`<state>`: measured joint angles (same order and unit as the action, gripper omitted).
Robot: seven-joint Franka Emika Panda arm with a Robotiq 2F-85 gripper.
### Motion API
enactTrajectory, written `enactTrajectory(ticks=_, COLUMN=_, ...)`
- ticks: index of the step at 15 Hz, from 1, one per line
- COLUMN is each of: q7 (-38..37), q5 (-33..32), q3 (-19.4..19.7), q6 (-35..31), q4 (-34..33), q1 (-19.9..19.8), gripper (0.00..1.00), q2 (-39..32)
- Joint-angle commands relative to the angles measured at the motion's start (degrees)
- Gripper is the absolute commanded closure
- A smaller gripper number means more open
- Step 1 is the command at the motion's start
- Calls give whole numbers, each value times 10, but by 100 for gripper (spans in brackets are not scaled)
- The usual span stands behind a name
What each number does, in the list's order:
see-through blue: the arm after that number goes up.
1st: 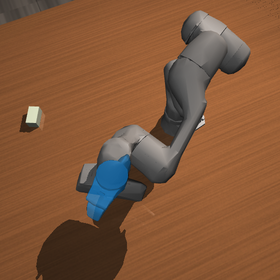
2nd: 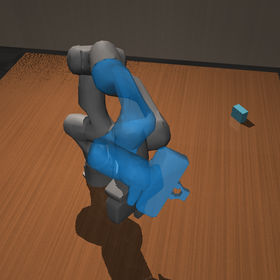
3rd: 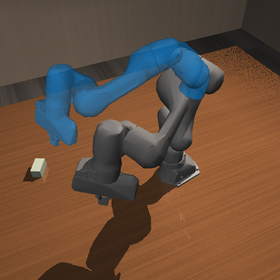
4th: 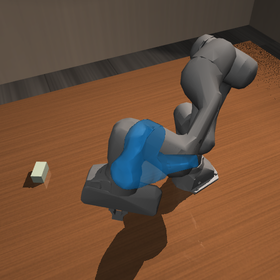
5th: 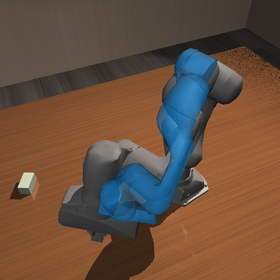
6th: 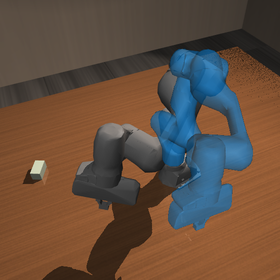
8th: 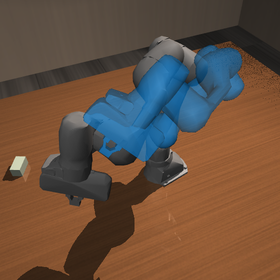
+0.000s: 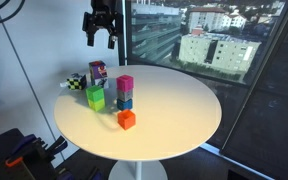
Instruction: Put the pink block on top of the grey block
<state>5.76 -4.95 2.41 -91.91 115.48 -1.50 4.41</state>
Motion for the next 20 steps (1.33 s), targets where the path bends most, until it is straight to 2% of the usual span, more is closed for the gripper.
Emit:
enactTrajectory(ticks=1, q7=15, q5=2, q3=2, q6=25, q4=12, q1=-3, gripper=0, q2=52)
enactTrajectory(ticks=5, q7=15, q5=1, q3=3, q6=35, q4=17, q1=-2, gripper=0, q2=92)
enactTrajectory(ticks=10, q7=16, q5=2, q3=5, q6=13, q4=40, q1=0, gripper=0, q2=142)
enactTrajectory(ticks=20, q7=16, q5=7, q3=14, q6=-103, q4=111, q1=1, gripper=0, q2=222)
